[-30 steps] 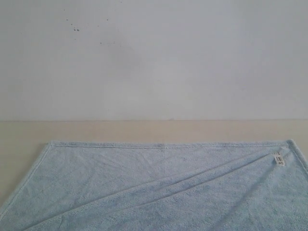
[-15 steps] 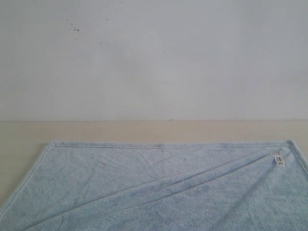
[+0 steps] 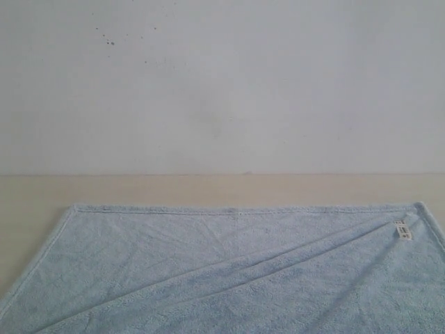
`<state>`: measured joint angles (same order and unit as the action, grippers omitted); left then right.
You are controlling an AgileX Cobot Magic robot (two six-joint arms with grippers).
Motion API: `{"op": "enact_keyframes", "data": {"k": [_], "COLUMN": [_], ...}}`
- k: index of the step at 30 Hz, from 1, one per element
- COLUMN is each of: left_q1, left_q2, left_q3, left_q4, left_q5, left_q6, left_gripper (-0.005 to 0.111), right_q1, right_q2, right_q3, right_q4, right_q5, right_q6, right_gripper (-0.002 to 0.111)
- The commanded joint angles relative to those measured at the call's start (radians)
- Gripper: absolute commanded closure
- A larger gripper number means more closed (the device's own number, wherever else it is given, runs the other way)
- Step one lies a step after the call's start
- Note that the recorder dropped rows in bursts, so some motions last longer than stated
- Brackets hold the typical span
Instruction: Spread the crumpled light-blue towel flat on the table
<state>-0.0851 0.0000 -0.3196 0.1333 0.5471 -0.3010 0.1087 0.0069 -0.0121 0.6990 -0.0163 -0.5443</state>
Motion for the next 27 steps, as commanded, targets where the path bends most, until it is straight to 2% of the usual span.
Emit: {"op": "enact_keyframes", "data": {"k": [1,4,6,27], "left_q1": [-0.005,-0.005,-0.005,-0.005], "left_q2": [0.0,0.0,0.0,0.0], "left_q3": [0.0,0.0,0.0,0.008], "left_q4": [-0.002,0.017,0.017,0.021], "left_q5": [0.0,0.002,0.0,-0.005], "left_q6": [0.003,0.003,0.003,0.003], "left_gripper": [0.103,0.103,0.103,0.103], "right_q1": [-0.042,-0.047,-0.047,-0.039], "right_q2": [-0.007,-0.007,-0.007,-0.007], "right_q3": [0.012,0.012,0.012,0.012], "right_q4": [-0.391,-0.534,-0.603,-0.619], "right_q5": [0.143,0.27,0.36,0.351], "right_q6": [0.296,0.486,0.544,0.538], "right_gripper": [0.109,0.109,0.109,0.109]}}
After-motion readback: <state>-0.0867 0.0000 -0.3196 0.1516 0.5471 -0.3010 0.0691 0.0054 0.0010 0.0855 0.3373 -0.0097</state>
